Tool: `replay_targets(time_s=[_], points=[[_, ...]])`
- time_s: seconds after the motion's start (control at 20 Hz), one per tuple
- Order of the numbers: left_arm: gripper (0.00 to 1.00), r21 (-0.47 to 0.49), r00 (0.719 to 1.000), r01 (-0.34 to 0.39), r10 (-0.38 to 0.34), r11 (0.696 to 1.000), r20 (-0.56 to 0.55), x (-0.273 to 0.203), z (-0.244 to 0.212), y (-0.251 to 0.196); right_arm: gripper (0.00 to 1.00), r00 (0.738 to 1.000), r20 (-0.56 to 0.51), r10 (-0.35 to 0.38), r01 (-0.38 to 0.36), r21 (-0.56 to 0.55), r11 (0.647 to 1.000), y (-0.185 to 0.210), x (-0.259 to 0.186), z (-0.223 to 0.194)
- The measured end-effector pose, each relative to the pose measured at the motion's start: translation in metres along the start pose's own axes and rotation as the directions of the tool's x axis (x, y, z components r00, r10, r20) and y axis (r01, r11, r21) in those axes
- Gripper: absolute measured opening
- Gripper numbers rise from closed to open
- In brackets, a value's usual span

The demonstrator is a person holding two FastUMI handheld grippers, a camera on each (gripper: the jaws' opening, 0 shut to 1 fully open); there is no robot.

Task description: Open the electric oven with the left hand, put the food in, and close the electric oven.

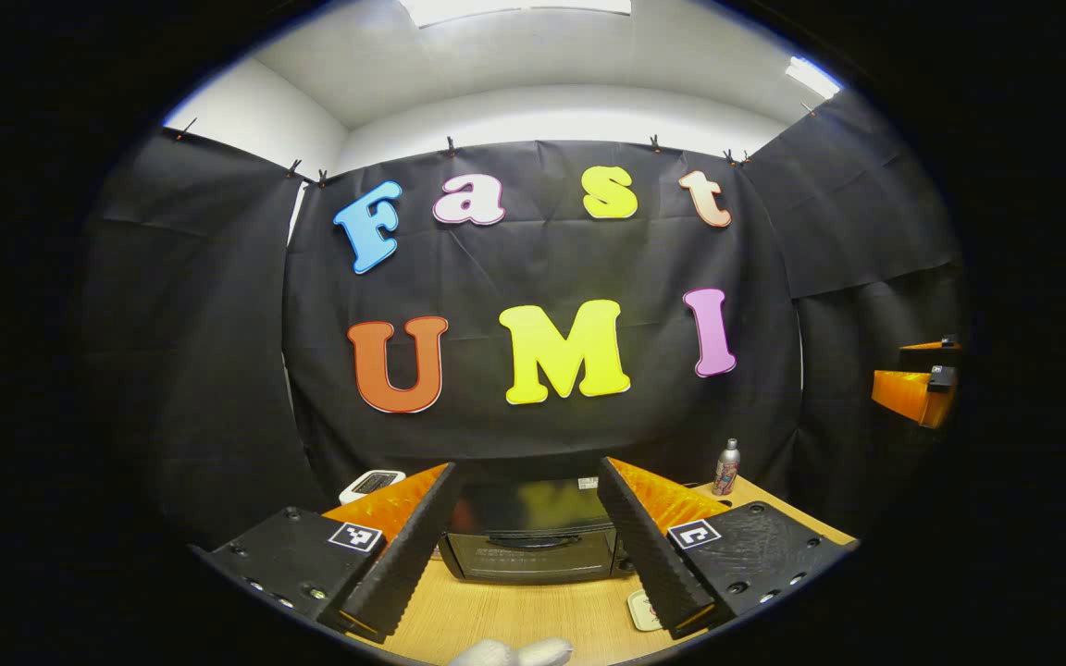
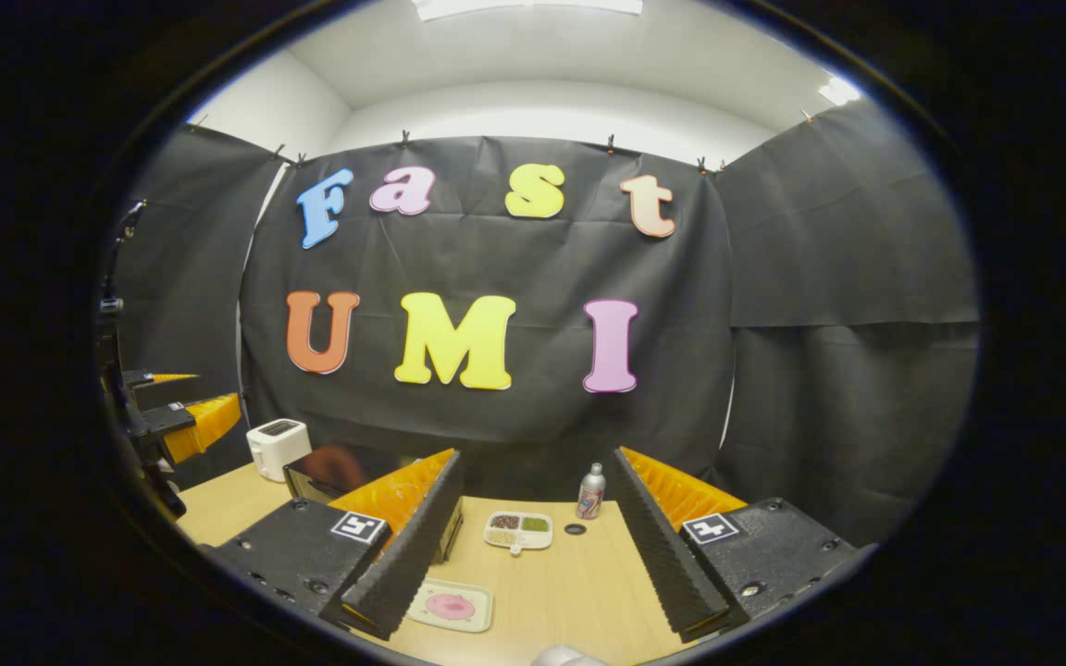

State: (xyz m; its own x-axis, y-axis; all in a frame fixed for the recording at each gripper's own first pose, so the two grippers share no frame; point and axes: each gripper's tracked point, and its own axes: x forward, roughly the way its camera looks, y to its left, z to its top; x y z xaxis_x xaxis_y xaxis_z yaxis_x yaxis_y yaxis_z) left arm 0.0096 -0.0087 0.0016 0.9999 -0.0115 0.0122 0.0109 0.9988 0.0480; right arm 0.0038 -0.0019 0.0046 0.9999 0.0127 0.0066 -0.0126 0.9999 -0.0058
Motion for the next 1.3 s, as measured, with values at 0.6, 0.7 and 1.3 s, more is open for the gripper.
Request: replay_targets(time_s=[0.6,0.7,1.3], points=[[0.96,-0.025,0.998,0.033,-0.035,0.999,-0.052,0.065,-0.055,-0.009,1.00,0.999,-0.022,-0.029,0.029,-0.012,1.000,-0.016,-0.005,0.005],[0.96,-0.029,0.996,0.034,-0.036,0.999,-0.079,0.087,-0.075,-0.009,1.00,0.998,-0.033,-0.052,0.051,-0.015,0.999,-0.024,-0.008,0.005],[0.97,-0.046,0.957,0.007,-0.020,0.999,-0.291,0.179,-0.198,-0.011,1.00,0.984,-0.135,-0.120,0.118,-0.019,0.993,-0.041,-0.015,-0.016]])
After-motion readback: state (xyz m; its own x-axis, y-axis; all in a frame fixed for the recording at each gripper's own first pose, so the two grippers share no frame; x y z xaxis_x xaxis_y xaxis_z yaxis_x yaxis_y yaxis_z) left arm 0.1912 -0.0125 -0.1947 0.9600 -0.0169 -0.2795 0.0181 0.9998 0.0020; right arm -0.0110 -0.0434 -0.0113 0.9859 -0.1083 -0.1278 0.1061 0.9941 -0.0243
